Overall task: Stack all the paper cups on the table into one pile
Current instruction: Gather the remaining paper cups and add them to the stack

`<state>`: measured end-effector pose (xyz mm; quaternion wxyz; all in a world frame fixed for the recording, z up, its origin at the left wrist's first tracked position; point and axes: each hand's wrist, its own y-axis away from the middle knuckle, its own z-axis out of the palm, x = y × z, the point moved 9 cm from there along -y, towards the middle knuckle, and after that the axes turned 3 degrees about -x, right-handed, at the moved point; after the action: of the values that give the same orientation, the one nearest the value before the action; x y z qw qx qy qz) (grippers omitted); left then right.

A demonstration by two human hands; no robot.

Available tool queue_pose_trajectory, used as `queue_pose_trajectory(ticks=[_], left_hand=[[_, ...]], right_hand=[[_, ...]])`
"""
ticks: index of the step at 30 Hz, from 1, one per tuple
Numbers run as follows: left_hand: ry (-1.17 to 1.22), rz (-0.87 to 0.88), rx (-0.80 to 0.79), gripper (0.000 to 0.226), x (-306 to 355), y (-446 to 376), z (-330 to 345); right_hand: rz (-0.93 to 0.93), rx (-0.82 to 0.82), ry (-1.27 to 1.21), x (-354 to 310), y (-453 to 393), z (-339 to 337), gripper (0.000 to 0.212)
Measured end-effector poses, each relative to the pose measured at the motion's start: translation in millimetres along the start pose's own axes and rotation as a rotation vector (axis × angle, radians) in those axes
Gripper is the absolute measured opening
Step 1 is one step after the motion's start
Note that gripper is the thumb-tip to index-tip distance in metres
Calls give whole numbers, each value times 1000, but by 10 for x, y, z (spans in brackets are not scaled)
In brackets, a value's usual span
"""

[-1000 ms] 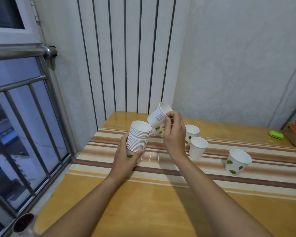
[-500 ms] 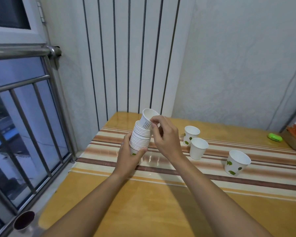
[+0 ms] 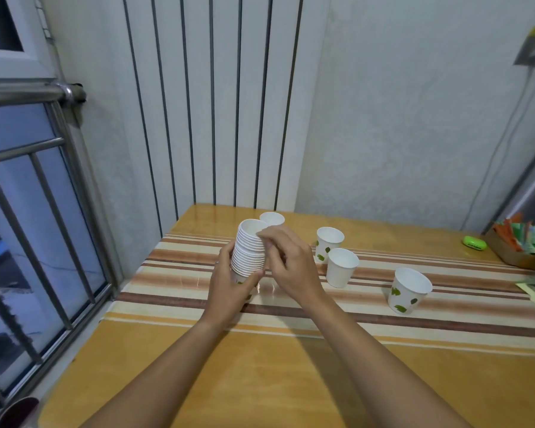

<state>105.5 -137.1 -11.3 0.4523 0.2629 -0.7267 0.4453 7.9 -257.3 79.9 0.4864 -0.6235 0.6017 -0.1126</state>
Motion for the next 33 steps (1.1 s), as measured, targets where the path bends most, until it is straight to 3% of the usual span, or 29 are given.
queue_pose_trajectory(ticks=[4, 8, 14, 21, 33], left_hand=[[-31, -9, -12, 68, -22, -9, 61], [-47, -17, -40, 69, -45, -30, 92], [-96, -9, -74, 72, -62, -61, 156], [-85, -6, -63, 69, -82, -38, 123], [-57, 6, -73, 73, -87, -37, 83]], right_hand=[[214, 121, 4, 385, 134, -269, 27], [559, 181, 236, 907, 400, -533, 20], [826, 87, 491, 1319, 765, -669, 22], [767, 48, 524, 1362, 790, -589, 14], [231, 217, 104, 304, -25, -456, 14]])
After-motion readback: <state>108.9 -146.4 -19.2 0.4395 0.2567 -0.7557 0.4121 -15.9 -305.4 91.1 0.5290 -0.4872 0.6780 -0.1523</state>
